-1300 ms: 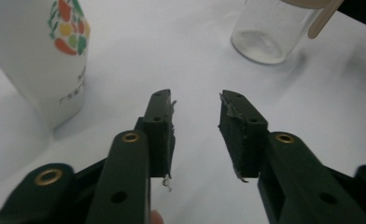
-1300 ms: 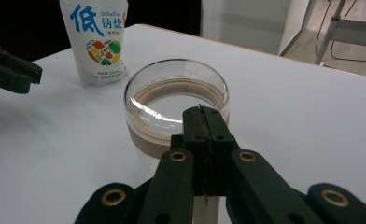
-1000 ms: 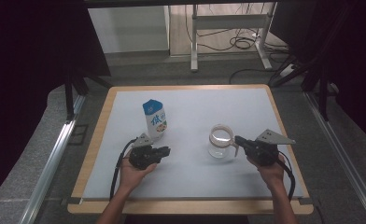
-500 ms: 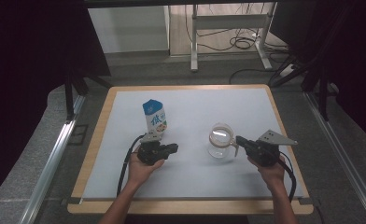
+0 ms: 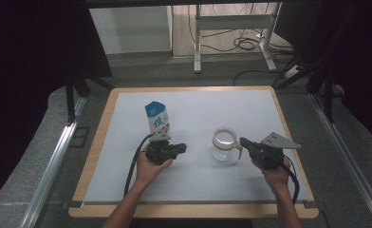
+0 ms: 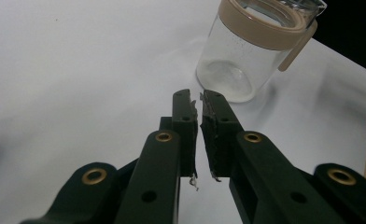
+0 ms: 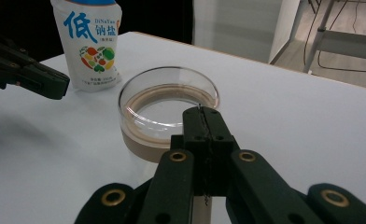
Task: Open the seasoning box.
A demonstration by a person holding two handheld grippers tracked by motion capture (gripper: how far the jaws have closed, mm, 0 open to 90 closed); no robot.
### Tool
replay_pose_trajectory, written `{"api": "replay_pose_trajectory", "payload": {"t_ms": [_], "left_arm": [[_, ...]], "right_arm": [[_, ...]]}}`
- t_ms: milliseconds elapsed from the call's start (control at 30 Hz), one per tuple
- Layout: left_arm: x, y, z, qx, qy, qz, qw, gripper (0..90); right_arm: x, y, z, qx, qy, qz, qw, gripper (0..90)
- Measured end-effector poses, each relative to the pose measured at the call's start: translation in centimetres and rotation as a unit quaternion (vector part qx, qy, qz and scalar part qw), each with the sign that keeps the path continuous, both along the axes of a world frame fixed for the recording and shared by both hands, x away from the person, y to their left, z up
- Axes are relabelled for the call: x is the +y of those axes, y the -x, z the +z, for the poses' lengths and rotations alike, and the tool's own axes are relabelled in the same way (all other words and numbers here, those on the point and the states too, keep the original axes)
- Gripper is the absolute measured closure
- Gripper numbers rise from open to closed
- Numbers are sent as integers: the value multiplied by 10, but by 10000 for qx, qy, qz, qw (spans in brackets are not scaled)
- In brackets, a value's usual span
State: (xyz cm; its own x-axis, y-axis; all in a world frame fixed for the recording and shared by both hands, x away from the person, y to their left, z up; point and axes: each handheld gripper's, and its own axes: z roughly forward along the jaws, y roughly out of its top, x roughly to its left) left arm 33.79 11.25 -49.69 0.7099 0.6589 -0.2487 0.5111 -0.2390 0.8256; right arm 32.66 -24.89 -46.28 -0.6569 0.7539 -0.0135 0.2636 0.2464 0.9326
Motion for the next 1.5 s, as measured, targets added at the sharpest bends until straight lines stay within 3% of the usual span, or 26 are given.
{"api": "replay_pose_trajectory", "payload": {"t_ms": [367, 800, 1500], "left_arm": [[-6, -3, 3, -24, 52, -20, 10000, 851], [-32, -15, 9, -46, 64, -208, 9998, 855], [-57, -28, 14, -21, 160, -407, 9990, 870]], "right_arm": [[1, -2, -4, 3, -49, 17, 10000, 900], [0, 0, -6, -40, -91, 14, 9999, 900], [-1, 1, -7, -72, -126, 41, 9999, 900]]}}
